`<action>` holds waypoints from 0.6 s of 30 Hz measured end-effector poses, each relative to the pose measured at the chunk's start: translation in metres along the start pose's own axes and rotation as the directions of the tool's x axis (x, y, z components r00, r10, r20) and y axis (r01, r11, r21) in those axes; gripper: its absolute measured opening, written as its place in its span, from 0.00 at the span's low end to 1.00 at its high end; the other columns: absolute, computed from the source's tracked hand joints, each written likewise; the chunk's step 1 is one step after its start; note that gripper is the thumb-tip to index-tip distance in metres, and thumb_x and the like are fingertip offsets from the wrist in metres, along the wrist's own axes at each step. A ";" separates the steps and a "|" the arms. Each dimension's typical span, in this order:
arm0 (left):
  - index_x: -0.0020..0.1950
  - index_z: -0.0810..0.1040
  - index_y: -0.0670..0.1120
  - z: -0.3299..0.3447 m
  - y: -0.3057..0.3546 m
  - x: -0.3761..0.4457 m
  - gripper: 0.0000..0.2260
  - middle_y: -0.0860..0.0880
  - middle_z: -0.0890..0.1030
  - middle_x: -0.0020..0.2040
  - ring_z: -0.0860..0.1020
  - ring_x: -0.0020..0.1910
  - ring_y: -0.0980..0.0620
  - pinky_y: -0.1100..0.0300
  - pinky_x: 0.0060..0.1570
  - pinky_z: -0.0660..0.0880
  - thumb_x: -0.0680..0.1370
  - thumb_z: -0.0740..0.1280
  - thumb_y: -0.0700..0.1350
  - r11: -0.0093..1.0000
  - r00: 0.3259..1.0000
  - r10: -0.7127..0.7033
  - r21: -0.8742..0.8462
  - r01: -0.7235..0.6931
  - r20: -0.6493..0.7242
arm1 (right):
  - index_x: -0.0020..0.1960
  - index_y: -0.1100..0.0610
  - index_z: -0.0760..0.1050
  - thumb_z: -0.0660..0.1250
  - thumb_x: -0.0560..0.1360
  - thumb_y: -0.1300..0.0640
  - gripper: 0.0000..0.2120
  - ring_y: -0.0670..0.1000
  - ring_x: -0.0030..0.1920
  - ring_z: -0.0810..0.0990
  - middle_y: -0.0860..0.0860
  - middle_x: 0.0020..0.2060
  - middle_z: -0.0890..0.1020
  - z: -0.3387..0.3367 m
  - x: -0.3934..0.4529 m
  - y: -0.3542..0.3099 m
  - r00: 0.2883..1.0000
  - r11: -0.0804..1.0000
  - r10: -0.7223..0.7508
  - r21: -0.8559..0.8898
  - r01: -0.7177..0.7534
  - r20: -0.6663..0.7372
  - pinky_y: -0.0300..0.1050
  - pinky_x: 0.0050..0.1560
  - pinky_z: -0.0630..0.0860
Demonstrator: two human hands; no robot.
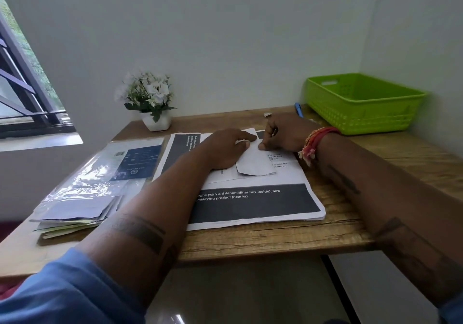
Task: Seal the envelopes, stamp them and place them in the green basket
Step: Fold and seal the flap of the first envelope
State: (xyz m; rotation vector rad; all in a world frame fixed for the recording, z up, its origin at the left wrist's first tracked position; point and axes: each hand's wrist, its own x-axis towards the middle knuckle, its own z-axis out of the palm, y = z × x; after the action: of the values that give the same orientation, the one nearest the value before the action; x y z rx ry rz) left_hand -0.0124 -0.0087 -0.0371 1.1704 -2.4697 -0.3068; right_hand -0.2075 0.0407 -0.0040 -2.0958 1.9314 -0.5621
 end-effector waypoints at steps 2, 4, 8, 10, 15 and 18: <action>0.69 0.77 0.57 0.000 -0.001 0.001 0.15 0.53 0.75 0.71 0.71 0.71 0.52 0.63 0.64 0.62 0.83 0.61 0.50 1.000 1.000 -0.005 0.007 0.005 0.004 | 0.44 0.53 0.84 0.77 0.71 0.46 0.11 0.49 0.46 0.81 0.47 0.43 0.84 -0.005 -0.005 -0.002 0.999 0.999 -0.015 -0.041 0.017 0.049 0.40 0.39 0.72; 0.69 0.77 0.58 0.001 -0.002 0.003 0.15 0.54 0.75 0.71 0.71 0.71 0.52 0.63 0.64 0.63 0.83 0.61 0.50 1.000 1.000 -0.013 0.019 0.013 0.007 | 0.45 0.52 0.84 0.76 0.71 0.45 0.11 0.46 0.44 0.79 0.46 0.43 0.83 -0.010 -0.011 -0.005 0.994 0.998 -0.020 -0.055 0.026 0.110 0.38 0.38 0.70; 0.68 0.77 0.60 0.003 -0.005 0.004 0.15 0.55 0.75 0.71 0.72 0.70 0.53 0.61 0.66 0.64 0.83 0.61 0.52 0.999 1.000 -0.029 0.018 0.029 0.006 | 0.44 0.51 0.82 0.75 0.72 0.45 0.10 0.44 0.41 0.76 0.45 0.42 0.83 -0.017 -0.020 -0.008 0.978 0.998 -0.043 -0.045 0.054 0.203 0.37 0.40 0.71; 0.68 0.77 0.61 0.003 -0.006 0.005 0.15 0.55 0.76 0.71 0.72 0.70 0.53 0.61 0.66 0.65 0.83 0.61 0.52 0.999 0.999 -0.032 0.015 0.032 0.003 | 0.42 0.49 0.80 0.75 0.72 0.46 0.08 0.44 0.41 0.76 0.44 0.40 0.82 -0.019 -0.024 -0.009 0.971 0.997 -0.048 -0.043 0.059 0.233 0.36 0.39 0.70; 0.67 0.78 0.61 0.004 -0.006 0.005 0.14 0.56 0.76 0.70 0.72 0.70 0.53 0.58 0.69 0.66 0.83 0.61 0.52 0.999 0.999 -0.041 -0.005 0.041 0.000 | 0.40 0.48 0.79 0.76 0.69 0.44 0.10 0.45 0.43 0.76 0.43 0.40 0.82 -0.025 -0.029 -0.010 0.949 0.994 -0.041 -0.079 0.069 0.313 0.39 0.44 0.71; 0.67 0.78 0.60 0.004 -0.004 0.004 0.14 0.56 0.76 0.70 0.72 0.70 0.54 0.59 0.68 0.65 0.83 0.61 0.52 0.999 0.999 -0.042 -0.002 0.042 0.002 | 0.42 0.49 0.81 0.77 0.69 0.43 0.11 0.43 0.42 0.76 0.42 0.40 0.82 -0.028 -0.032 -0.010 0.929 0.992 -0.047 -0.090 0.086 0.368 0.39 0.43 0.70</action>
State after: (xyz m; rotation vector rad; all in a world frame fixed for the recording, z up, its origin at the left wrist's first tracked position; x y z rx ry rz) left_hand -0.0136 -0.0148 -0.0410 1.2234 -2.4484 -0.3232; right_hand -0.2122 0.0760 0.0216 -2.1500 1.7132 -0.0696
